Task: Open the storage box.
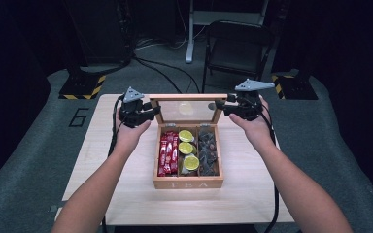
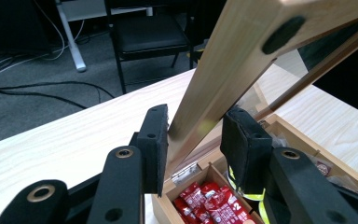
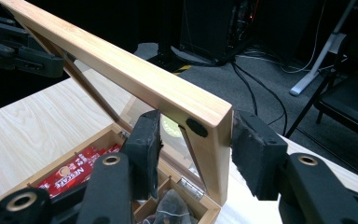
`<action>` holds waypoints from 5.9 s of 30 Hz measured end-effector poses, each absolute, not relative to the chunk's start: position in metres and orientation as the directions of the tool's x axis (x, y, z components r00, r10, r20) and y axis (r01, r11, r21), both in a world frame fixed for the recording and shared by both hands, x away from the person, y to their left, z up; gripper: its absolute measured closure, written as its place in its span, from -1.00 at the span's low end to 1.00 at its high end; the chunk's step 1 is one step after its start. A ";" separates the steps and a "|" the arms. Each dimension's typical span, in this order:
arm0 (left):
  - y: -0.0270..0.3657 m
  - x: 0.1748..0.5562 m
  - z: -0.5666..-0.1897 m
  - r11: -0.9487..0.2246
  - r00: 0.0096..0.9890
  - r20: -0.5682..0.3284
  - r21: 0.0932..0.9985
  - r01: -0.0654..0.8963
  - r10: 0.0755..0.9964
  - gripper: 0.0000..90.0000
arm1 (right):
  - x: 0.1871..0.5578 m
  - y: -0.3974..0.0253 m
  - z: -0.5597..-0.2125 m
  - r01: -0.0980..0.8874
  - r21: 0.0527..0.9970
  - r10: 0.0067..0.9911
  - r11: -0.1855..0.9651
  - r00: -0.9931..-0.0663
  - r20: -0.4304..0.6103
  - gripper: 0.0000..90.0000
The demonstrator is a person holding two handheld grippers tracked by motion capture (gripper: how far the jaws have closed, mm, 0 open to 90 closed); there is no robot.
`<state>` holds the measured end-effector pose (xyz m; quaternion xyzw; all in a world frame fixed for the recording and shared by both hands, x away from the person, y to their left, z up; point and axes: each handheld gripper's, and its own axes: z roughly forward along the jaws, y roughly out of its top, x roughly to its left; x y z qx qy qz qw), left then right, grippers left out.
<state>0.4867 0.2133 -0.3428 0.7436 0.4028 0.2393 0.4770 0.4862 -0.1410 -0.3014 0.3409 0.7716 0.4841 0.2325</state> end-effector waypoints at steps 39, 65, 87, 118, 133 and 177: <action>0.209 0.520 -0.340 -0.129 0.493 -0.094 0.907 0.400 0.865 0.40 | 0.533 -0.134 -0.345 0.356 0.884 0.782 0.302 -0.623 -0.016 0.08; 0.206 0.525 -0.353 -0.119 0.482 -0.103 0.905 0.409 0.870 0.32 | 0.549 -0.129 -0.393 0.420 0.859 0.785 0.294 -0.619 0.034 0.00; 0.204 0.524 -0.362 -0.121 0.497 -0.105 0.908 0.402 0.862 0.14 | 0.553 -0.131 -0.400 0.429 0.861 0.787 0.272 -0.615 0.058 0.24; 0.228 0.485 -0.371 -0.166 0.531 -0.101 0.886 0.432 0.841 0.05 | 0.557 -0.132 -0.398 0.426 0.857 0.779 0.289 -0.626 0.048 0.28; 0.232 0.458 -0.385 -0.207 0.575 -0.104 0.869 0.449 0.811 0.05 | 0.563 -0.131 -0.398 0.434 0.855 0.780 0.284 -0.623 0.058 0.27; 0.161 0.426 -0.460 -0.257 0.517 -0.088 0.789 0.558 0.852 0.05 | 0.574 -0.133 -0.400 0.447 0.853 0.780 0.268 -0.620 0.080 0.30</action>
